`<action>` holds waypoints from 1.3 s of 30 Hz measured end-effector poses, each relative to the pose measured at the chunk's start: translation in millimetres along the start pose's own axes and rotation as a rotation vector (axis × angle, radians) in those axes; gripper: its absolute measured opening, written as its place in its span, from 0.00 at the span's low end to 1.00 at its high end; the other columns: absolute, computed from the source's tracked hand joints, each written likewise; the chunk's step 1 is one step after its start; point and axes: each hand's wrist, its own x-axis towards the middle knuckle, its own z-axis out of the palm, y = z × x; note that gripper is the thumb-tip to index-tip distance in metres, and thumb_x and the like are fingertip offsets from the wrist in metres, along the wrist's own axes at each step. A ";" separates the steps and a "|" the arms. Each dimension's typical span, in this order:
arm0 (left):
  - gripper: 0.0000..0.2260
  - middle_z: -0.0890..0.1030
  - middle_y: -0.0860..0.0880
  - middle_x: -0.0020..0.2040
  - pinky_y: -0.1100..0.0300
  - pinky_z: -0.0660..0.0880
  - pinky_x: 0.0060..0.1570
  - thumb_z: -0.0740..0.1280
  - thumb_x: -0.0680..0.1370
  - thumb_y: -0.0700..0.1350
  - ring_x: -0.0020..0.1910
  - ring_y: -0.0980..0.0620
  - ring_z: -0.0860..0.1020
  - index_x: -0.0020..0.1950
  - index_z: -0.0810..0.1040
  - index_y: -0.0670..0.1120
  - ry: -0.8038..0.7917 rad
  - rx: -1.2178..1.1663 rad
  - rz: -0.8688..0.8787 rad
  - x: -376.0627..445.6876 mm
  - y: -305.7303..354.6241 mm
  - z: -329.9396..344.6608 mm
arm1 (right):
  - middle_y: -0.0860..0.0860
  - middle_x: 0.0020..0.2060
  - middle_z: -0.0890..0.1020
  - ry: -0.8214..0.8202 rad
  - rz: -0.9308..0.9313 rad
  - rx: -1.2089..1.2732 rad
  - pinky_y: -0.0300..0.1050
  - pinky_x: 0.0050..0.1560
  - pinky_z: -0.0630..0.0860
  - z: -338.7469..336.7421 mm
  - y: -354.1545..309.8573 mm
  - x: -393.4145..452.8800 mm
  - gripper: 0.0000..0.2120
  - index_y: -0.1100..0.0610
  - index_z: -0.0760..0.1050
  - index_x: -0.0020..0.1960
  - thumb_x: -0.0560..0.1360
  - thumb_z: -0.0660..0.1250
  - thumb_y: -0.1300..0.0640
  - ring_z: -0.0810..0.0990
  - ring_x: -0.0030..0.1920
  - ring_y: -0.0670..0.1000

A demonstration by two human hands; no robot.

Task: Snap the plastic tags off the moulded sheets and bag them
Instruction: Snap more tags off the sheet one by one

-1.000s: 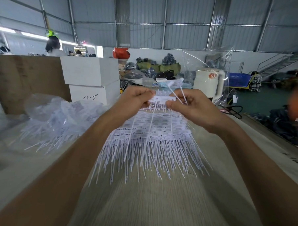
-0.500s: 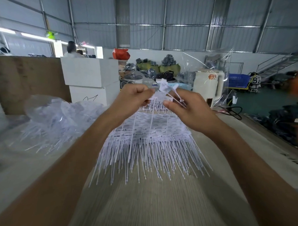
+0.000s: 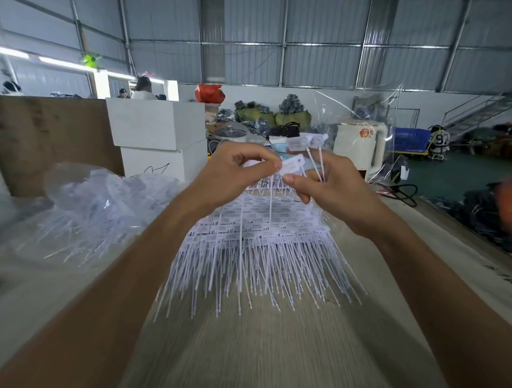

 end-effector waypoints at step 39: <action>0.16 0.77 0.64 0.40 0.73 0.66 0.38 0.59 0.85 0.38 0.35 0.67 0.73 0.72 0.75 0.43 -0.284 0.305 -0.089 0.7 17.3 2.3 | 0.46 0.27 0.60 -0.024 0.387 0.437 0.37 0.23 0.57 4.1 23.8 0.2 0.27 0.57 0.83 0.46 0.75 0.65 0.32 0.55 0.26 0.47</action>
